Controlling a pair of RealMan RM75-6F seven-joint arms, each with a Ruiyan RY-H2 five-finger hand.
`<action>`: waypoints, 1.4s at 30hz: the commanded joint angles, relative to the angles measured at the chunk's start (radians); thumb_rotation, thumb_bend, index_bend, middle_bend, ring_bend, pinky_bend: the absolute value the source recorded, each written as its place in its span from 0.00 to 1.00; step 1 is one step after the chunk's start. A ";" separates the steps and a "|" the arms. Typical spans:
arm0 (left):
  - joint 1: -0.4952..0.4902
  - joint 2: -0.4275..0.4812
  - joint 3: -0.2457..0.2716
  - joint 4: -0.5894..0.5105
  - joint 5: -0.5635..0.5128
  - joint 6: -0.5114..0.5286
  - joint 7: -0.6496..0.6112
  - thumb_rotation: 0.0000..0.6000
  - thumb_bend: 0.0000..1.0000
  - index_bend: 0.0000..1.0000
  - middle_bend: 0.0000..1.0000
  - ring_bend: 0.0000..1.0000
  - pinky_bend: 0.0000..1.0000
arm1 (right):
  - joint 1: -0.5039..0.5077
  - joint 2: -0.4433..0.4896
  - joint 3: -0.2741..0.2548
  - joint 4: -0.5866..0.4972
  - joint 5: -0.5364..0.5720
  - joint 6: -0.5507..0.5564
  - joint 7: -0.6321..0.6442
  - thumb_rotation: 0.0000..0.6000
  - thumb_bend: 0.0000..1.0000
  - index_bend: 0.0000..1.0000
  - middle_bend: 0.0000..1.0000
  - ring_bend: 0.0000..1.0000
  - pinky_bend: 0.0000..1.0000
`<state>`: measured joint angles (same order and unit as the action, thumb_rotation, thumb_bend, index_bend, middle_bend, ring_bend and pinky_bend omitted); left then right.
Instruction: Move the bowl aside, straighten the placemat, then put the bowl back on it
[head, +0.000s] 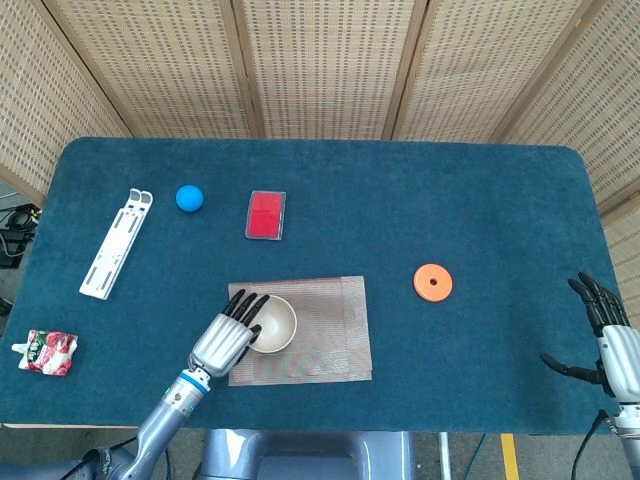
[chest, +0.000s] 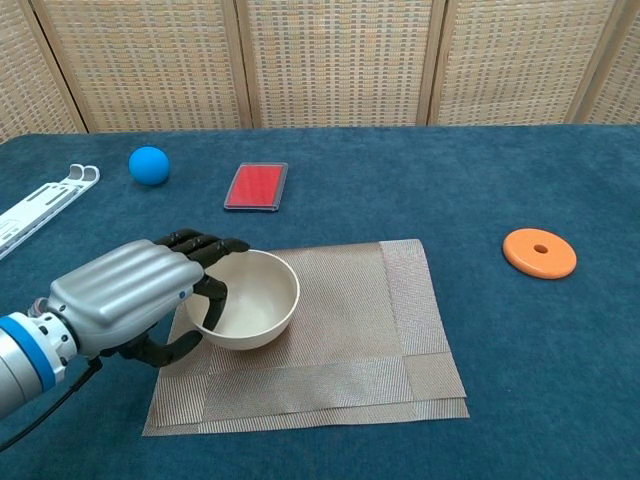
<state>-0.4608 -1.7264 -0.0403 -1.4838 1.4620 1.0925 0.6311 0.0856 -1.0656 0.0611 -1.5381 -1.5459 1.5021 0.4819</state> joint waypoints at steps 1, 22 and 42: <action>0.004 0.020 0.003 -0.007 0.011 0.022 -0.015 1.00 0.54 0.62 0.00 0.00 0.00 | 0.000 0.001 0.000 0.001 0.000 0.000 0.002 1.00 0.15 0.11 0.00 0.00 0.00; 0.101 0.278 0.002 0.113 0.036 0.209 -0.312 1.00 0.54 0.64 0.00 0.00 0.00 | -0.001 -0.002 -0.005 -0.014 -0.006 -0.004 -0.033 1.00 0.15 0.11 0.00 0.00 0.00; 0.162 0.277 0.060 0.323 -0.003 0.142 -0.511 1.00 0.50 0.55 0.00 0.00 0.00 | -0.005 -0.007 -0.009 -0.025 -0.017 0.007 -0.061 1.00 0.15 0.11 0.00 0.00 0.00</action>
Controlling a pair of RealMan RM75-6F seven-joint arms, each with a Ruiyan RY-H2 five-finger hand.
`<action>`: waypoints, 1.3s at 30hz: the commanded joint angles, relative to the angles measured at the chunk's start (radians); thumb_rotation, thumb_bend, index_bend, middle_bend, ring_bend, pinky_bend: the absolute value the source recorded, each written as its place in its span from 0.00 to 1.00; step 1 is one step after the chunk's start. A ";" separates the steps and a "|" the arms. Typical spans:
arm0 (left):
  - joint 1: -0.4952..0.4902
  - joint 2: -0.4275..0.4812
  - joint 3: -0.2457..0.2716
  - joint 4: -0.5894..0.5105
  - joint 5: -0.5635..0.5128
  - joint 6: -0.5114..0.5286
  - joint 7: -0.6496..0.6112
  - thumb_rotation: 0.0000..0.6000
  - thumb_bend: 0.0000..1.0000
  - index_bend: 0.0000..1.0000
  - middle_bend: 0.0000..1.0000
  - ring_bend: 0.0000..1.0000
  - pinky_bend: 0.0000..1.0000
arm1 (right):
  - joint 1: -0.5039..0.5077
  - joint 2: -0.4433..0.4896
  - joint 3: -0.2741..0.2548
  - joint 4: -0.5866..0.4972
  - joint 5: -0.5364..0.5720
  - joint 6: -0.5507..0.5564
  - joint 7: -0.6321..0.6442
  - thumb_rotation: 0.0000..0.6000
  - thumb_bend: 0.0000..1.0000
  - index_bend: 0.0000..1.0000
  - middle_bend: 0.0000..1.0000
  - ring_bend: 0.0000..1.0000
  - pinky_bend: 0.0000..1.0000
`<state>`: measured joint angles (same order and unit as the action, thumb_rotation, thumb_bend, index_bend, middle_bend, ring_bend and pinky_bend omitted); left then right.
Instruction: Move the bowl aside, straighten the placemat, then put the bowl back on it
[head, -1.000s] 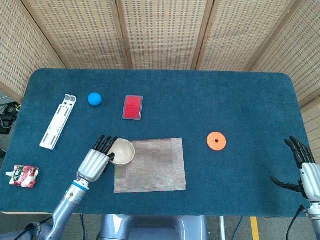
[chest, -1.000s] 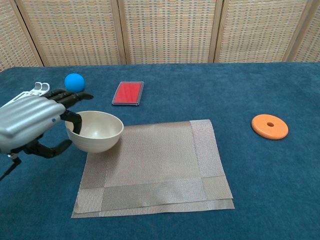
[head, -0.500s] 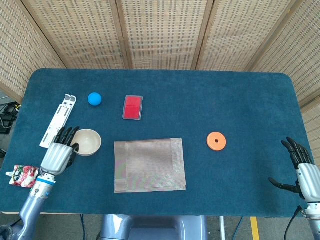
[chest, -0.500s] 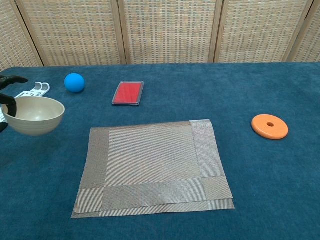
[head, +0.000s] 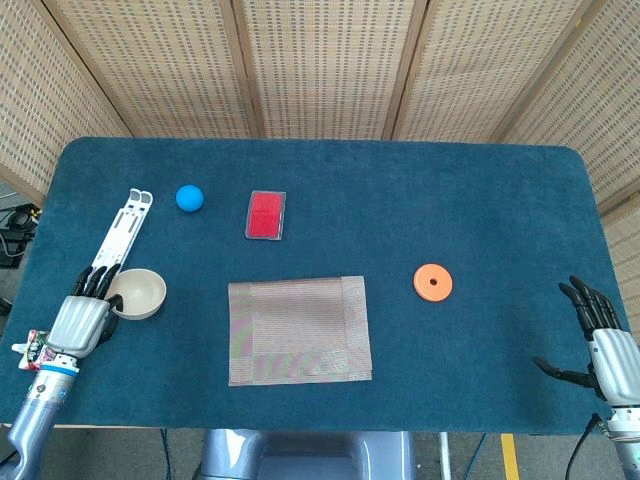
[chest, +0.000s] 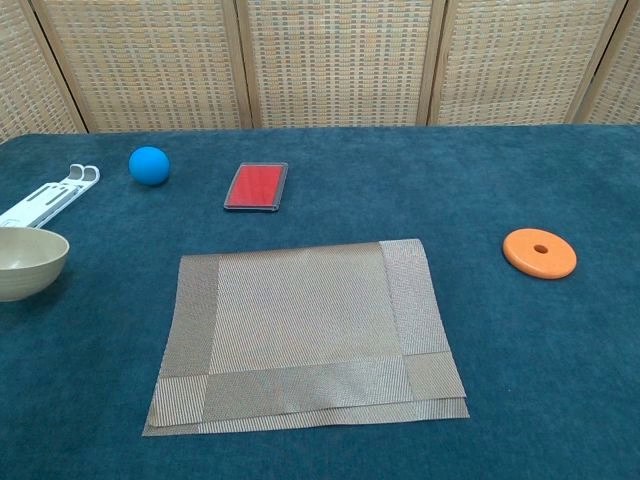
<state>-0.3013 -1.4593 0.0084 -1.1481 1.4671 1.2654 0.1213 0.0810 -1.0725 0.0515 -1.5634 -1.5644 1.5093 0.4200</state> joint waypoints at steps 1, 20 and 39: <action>0.002 0.019 0.014 -0.026 -0.015 -0.046 0.000 1.00 0.45 0.50 0.00 0.00 0.00 | 0.000 0.001 0.001 0.001 0.002 0.000 0.002 1.00 0.15 0.11 0.00 0.00 0.00; 0.008 0.191 0.020 -0.327 0.059 0.018 0.026 1.00 0.20 0.26 0.00 0.00 0.00 | -0.002 0.003 -0.001 -0.001 -0.002 0.003 0.006 1.00 0.15 0.11 0.00 0.00 0.00; -0.061 -0.051 0.028 -0.505 0.033 -0.122 0.452 1.00 0.21 0.45 0.00 0.00 0.00 | 0.001 0.013 0.007 0.015 0.011 -0.006 0.069 1.00 0.15 0.11 0.00 0.00 0.00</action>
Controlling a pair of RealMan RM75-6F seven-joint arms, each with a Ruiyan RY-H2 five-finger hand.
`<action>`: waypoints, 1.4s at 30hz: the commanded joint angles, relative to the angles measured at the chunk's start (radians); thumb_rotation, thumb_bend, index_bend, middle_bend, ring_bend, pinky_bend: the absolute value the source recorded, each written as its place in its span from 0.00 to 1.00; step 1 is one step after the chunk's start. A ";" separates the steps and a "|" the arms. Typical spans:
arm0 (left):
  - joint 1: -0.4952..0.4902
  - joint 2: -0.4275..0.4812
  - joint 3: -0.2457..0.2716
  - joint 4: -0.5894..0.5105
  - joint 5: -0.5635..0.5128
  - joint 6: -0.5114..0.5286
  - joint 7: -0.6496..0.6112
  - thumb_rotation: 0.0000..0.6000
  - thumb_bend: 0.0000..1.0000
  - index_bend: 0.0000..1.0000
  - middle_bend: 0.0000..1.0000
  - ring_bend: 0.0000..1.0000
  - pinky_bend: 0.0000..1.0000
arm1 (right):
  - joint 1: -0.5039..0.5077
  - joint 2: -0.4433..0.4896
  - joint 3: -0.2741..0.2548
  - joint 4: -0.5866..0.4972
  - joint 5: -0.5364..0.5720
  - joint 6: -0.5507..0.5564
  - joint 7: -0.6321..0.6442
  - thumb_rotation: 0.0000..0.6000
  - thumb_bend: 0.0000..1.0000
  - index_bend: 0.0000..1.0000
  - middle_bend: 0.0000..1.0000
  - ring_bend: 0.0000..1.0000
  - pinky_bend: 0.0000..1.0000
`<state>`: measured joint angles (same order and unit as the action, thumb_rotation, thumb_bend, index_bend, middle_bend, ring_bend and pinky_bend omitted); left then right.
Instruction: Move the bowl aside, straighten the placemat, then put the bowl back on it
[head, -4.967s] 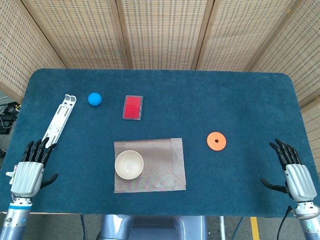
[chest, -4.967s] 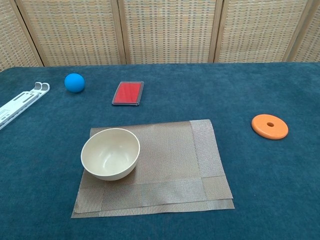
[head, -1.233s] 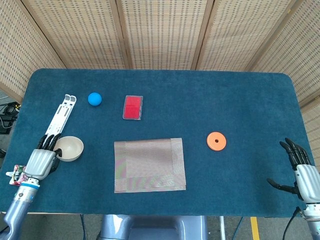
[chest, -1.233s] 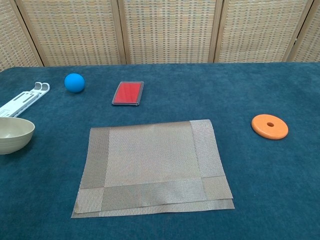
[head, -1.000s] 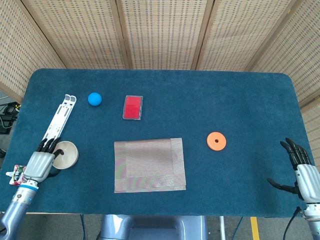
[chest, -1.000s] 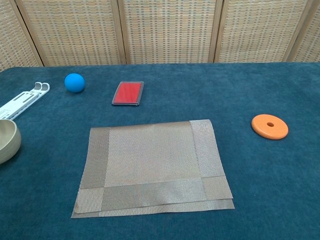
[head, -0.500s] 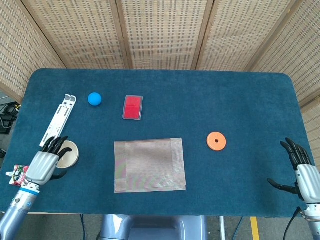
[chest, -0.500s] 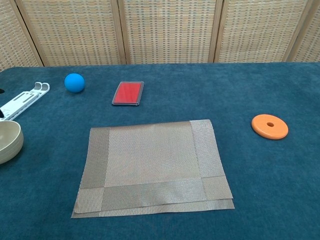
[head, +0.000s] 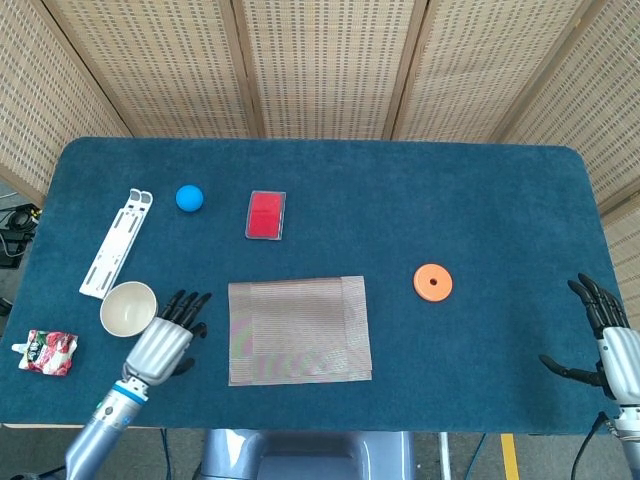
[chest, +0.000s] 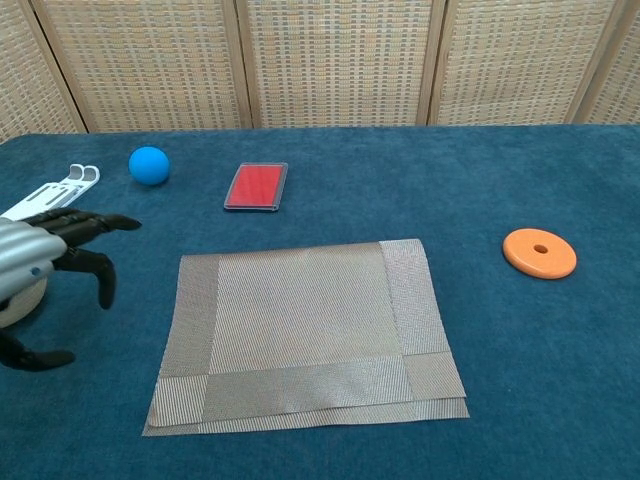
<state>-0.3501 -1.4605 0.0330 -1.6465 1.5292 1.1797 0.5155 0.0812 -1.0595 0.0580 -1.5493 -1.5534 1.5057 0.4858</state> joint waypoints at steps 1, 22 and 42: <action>-0.017 -0.067 0.005 -0.005 -0.039 -0.048 0.079 1.00 0.21 0.45 0.00 0.00 0.00 | 0.002 0.001 0.000 0.002 0.000 -0.004 0.006 1.00 0.15 0.11 0.00 0.00 0.00; -0.026 -0.105 0.042 0.005 -0.052 -0.069 0.128 1.00 0.39 0.53 0.00 0.00 0.00 | -0.002 0.008 0.001 0.005 -0.004 0.006 0.034 1.00 0.15 0.11 0.00 0.00 0.00; -0.032 -0.124 0.071 0.032 -0.041 -0.082 0.122 1.00 0.40 0.45 0.00 0.00 0.00 | -0.003 0.011 0.001 0.005 -0.002 0.004 0.041 1.00 0.15 0.11 0.00 0.00 0.00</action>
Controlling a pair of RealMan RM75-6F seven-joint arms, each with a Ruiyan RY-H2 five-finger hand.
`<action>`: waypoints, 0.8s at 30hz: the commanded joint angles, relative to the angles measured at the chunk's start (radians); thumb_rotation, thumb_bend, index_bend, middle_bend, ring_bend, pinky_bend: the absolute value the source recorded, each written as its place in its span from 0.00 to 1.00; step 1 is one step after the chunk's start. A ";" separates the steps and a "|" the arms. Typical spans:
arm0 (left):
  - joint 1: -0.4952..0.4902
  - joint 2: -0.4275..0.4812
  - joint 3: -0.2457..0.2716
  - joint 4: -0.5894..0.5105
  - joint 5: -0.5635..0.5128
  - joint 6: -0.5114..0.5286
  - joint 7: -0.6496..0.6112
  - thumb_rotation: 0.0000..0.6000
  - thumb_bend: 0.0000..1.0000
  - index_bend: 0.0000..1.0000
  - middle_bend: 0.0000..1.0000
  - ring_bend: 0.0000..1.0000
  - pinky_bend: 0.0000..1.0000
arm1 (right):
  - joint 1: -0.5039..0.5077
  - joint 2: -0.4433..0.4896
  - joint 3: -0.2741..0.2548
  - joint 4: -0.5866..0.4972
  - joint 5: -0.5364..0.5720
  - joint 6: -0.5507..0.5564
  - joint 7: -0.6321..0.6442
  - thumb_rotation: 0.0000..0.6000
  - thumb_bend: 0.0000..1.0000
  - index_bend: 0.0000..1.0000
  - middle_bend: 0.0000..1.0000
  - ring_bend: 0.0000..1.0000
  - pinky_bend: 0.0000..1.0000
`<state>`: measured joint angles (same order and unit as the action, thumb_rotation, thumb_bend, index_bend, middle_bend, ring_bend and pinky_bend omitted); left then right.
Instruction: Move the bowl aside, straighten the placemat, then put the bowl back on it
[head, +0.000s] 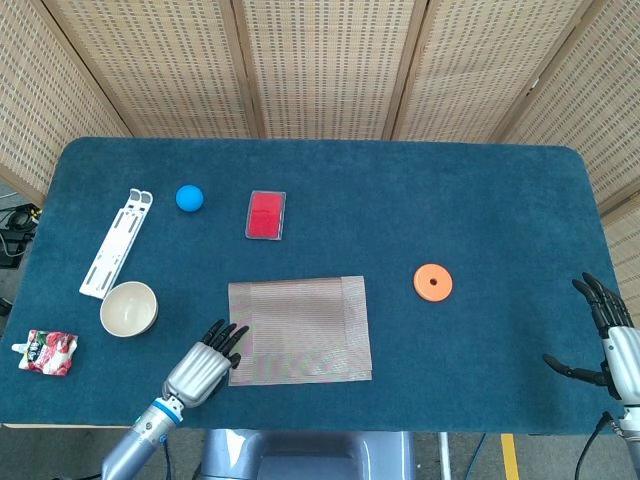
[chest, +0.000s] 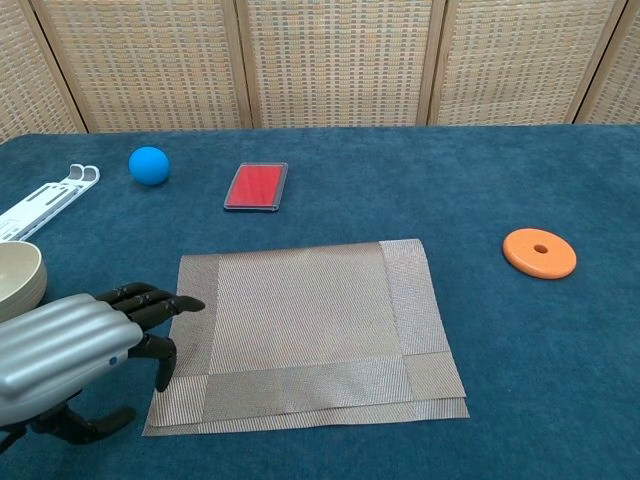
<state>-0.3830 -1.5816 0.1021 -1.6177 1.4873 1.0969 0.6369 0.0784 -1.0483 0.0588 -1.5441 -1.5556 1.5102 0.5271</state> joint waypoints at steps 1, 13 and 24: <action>0.002 -0.005 0.004 0.007 0.001 0.001 -0.001 1.00 0.40 0.45 0.00 0.00 0.00 | 0.000 0.000 0.000 0.000 0.000 -0.001 0.000 1.00 0.15 0.11 0.00 0.00 0.00; 0.010 -0.054 0.019 0.106 0.077 0.044 -0.091 1.00 0.40 0.48 0.00 0.00 0.00 | 0.001 0.003 -0.001 -0.002 0.000 -0.003 0.006 1.00 0.15 0.11 0.00 0.00 0.00; 0.022 -0.083 0.034 0.170 0.117 0.065 -0.115 1.00 0.40 0.48 0.00 0.00 0.00 | 0.000 0.007 -0.002 -0.003 -0.002 -0.004 0.022 1.00 0.15 0.11 0.00 0.00 0.00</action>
<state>-0.3616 -1.6647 0.1360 -1.4484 1.6043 1.1620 0.5221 0.0785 -1.0414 0.0569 -1.5472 -1.5569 1.5064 0.5492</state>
